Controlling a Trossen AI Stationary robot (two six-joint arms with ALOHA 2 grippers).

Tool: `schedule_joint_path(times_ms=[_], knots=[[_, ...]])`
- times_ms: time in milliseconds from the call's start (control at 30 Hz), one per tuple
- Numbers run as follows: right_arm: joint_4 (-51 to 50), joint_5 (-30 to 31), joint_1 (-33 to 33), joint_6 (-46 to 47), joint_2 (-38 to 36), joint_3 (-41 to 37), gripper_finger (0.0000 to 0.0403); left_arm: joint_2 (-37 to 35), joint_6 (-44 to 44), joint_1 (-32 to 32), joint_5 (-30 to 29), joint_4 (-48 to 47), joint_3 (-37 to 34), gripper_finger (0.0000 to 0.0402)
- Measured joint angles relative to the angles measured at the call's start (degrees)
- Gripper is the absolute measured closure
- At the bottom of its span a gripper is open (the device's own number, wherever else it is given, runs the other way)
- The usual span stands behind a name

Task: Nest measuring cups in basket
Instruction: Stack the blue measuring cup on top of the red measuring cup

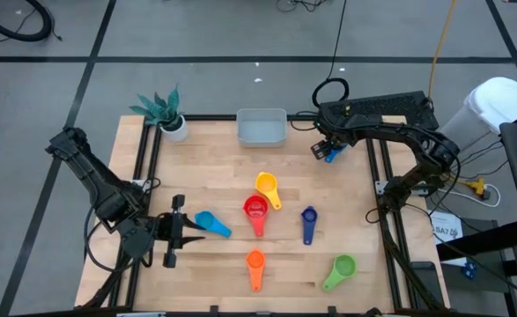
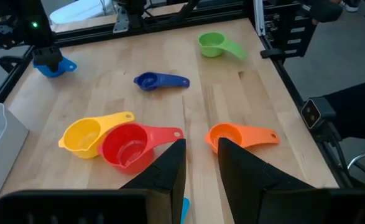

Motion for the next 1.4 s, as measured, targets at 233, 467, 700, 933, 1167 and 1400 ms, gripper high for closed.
schedule_joint_path(times_ms=[233, 467, 700, 933, 1167, 1400], knots=[[-0.48, -0.01, 0.0, -0.91, 0.0, 0.0, 0.0237, 0.0, -0.02, 0.0, -0.01, -0.02, 0.0, 0.0305], [-3.22, -0.03, 0.0, -2.81, 0.0, 0.0, 0.0329, 0.0, -0.04, 0.0, -0.01, -0.02, 0.0, 0.0305], [-5.02, -1.08, 0.17, -6.55, -0.07, 0.04, 0.0393, 0.0, -0.05, 0.0, -0.01, -0.04, 0.0, 0.0305], [-5.56, -1.09, 2.83, -8.15, -0.07, 0.04, 0.04, 0.0, -0.11, 0.0, -0.03, -0.07, 0.0, 0.0305], [-8.7, -0.27, 12.33, -7.67, -1.57, 1.36, 0.0402, 0.0, -0.13, 0.04, -0.04, -0.54, 0.0, 0.0305], [-14.21, 1.86, 25.45, -2.64, -7.71, 9.74, 0.0403, 0.02, -0.04, 0.06, -1.49, -0.97, 0.0, 0.0305]])
